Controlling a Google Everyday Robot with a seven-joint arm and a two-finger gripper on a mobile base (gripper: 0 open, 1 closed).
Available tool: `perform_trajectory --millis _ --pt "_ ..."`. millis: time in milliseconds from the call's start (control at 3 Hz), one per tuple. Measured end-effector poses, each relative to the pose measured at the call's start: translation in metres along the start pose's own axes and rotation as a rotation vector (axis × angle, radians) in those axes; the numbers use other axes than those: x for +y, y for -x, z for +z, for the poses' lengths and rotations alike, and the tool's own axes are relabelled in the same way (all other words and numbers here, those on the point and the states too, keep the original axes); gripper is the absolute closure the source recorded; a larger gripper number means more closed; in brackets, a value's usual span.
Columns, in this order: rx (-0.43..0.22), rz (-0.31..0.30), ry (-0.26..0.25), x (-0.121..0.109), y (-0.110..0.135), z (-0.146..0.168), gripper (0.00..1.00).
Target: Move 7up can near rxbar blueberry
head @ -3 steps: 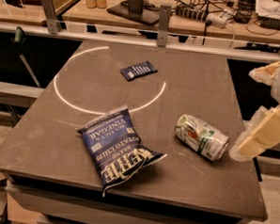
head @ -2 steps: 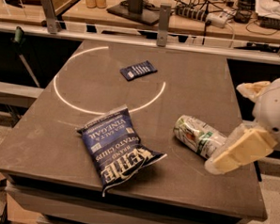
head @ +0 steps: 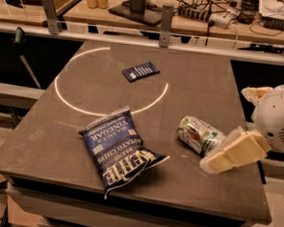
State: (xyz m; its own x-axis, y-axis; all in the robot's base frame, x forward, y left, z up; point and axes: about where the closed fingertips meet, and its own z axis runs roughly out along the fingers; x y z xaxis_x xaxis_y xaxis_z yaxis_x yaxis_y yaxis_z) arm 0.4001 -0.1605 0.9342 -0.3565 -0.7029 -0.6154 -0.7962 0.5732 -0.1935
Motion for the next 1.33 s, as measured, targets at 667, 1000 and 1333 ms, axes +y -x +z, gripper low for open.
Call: perform_trajectory --millis 667,1000,1333 --pt "0.001 0.224 -0.090 -0.011 -0.036 0.038 0.00" --pt "-0.006 0.257 -0.071 -0.017 -0.048 0.057 0.18" --pt "0.011 0.248 -0.013 -0.020 -0.054 0.078 0.49"
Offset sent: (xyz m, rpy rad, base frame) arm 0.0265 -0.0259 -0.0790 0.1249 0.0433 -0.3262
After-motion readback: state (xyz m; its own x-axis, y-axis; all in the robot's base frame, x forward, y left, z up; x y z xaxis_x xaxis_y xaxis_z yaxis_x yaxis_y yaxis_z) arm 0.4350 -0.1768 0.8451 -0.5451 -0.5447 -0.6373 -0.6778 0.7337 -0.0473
